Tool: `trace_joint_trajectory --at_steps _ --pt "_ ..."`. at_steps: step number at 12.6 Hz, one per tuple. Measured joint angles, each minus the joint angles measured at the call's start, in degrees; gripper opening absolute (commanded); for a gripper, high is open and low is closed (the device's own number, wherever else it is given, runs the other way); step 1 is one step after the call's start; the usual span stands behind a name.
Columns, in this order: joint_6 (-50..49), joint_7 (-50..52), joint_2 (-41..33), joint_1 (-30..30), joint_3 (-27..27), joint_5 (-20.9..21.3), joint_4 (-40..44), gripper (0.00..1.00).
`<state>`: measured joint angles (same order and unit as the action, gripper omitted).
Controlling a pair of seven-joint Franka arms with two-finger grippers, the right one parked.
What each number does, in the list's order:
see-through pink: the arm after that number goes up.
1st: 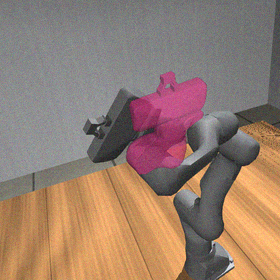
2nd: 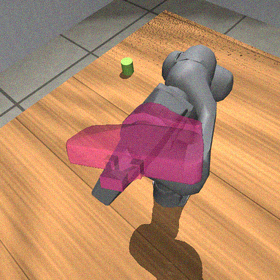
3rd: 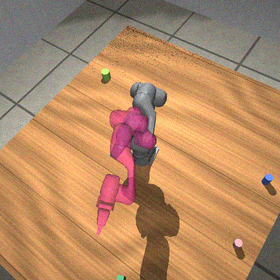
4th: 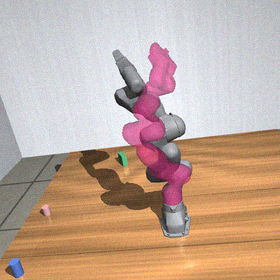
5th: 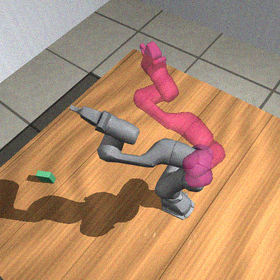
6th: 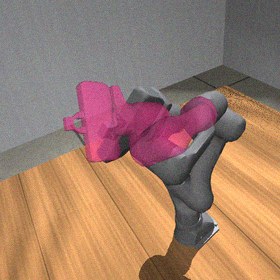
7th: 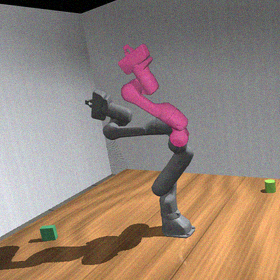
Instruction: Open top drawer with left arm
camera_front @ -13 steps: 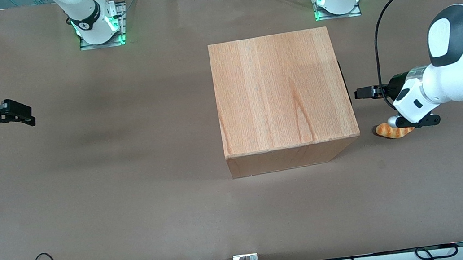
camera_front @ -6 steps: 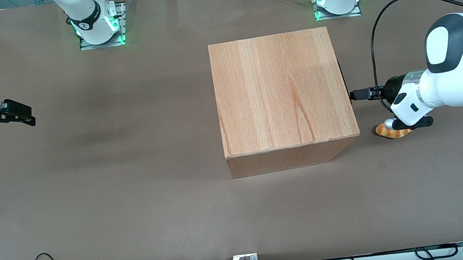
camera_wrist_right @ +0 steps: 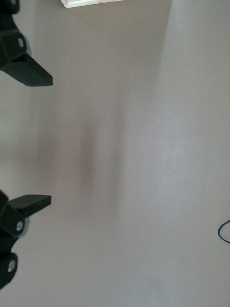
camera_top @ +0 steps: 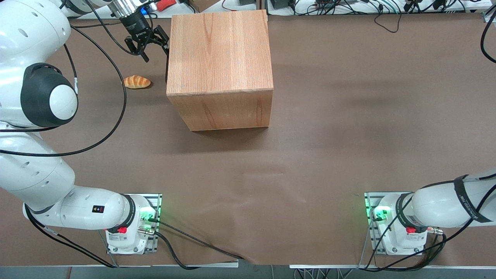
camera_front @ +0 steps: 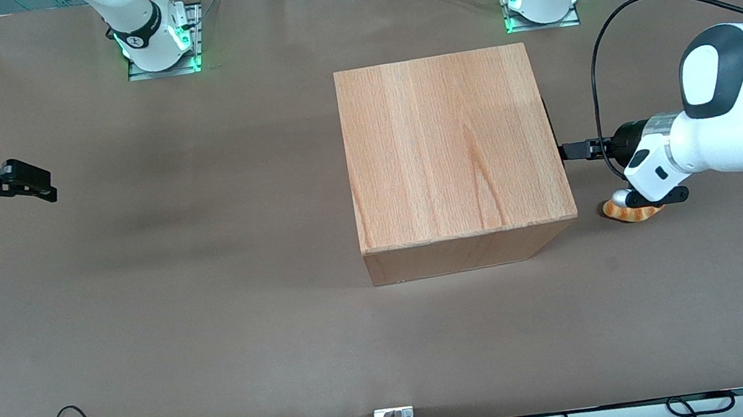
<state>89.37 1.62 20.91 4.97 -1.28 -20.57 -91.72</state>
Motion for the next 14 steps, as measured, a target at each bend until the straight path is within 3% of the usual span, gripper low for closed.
trace_joint_trajectory --at_steps 14 --pt "-0.85 0.0 0.65 -0.16 0.0 -0.61 -0.97 1.0"
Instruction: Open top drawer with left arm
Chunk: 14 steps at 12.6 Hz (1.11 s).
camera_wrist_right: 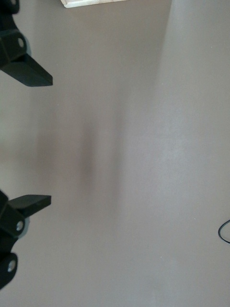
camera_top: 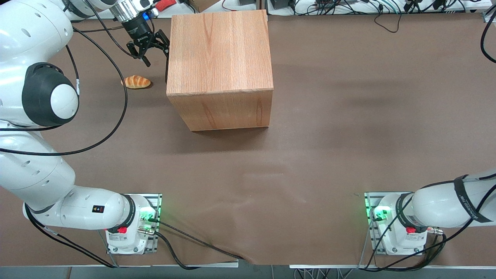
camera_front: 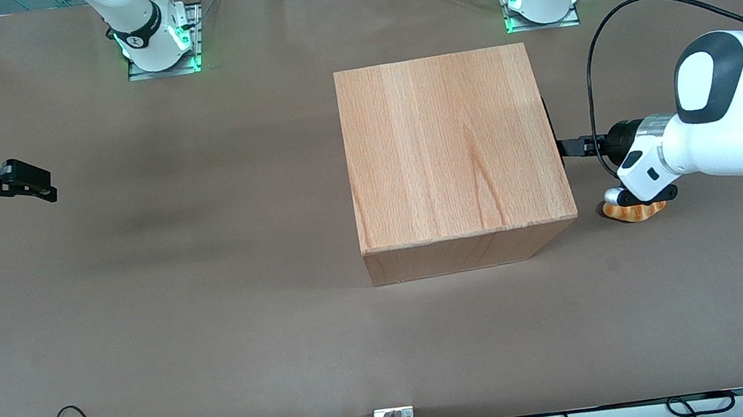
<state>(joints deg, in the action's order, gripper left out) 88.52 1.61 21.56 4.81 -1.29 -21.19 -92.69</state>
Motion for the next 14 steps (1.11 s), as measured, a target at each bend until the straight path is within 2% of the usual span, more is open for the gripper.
trace_joint_trajectory --at_steps 14 --pt "1.29 -0.08 1.1 -0.1 0.04 -0.31 -0.01 1.0"
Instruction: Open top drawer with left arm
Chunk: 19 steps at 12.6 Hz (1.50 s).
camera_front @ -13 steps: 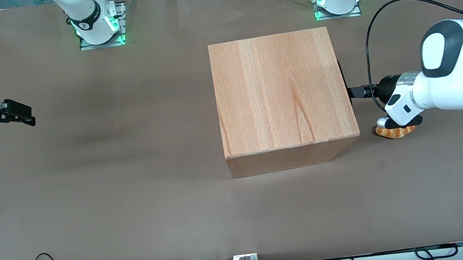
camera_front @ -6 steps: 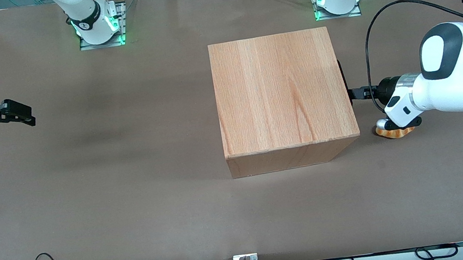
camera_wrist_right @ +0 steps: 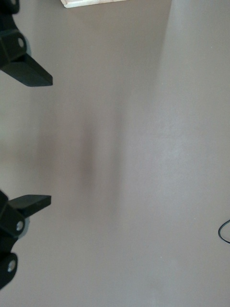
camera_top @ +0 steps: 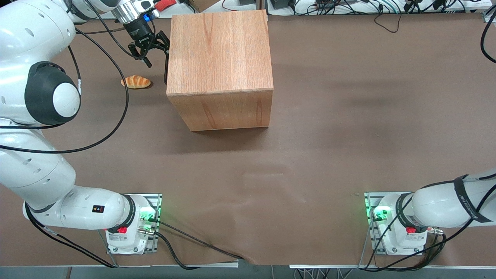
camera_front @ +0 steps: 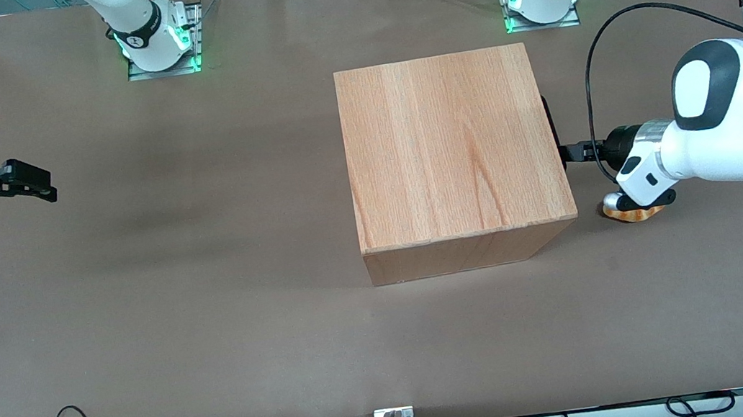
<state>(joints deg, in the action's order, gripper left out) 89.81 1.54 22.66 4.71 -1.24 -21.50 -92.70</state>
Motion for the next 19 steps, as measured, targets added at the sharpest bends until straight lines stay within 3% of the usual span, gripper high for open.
trace_joint_trajectory --at_steps 19 --pt "0.35 -2.72 0.96 -5.45 -0.25 0.0 0.0 1.0"
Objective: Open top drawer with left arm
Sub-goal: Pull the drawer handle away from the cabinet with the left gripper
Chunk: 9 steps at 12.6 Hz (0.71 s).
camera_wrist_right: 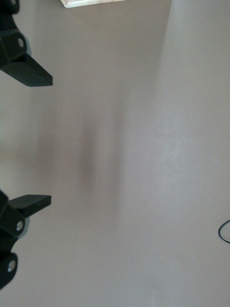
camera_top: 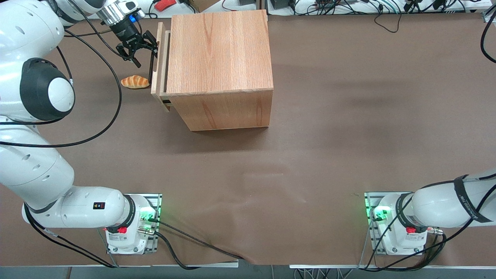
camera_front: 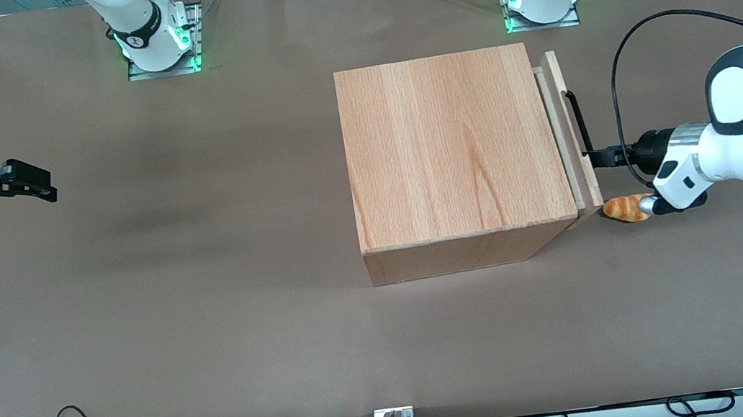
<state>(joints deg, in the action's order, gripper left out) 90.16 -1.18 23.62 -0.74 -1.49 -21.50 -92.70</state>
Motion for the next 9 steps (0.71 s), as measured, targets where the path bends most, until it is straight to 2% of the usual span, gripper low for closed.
trace_joint_trajectory --at_steps 9 --pt "-0.86 -0.55 -0.26 -3.22 -0.43 1.36 0.01 1.0"
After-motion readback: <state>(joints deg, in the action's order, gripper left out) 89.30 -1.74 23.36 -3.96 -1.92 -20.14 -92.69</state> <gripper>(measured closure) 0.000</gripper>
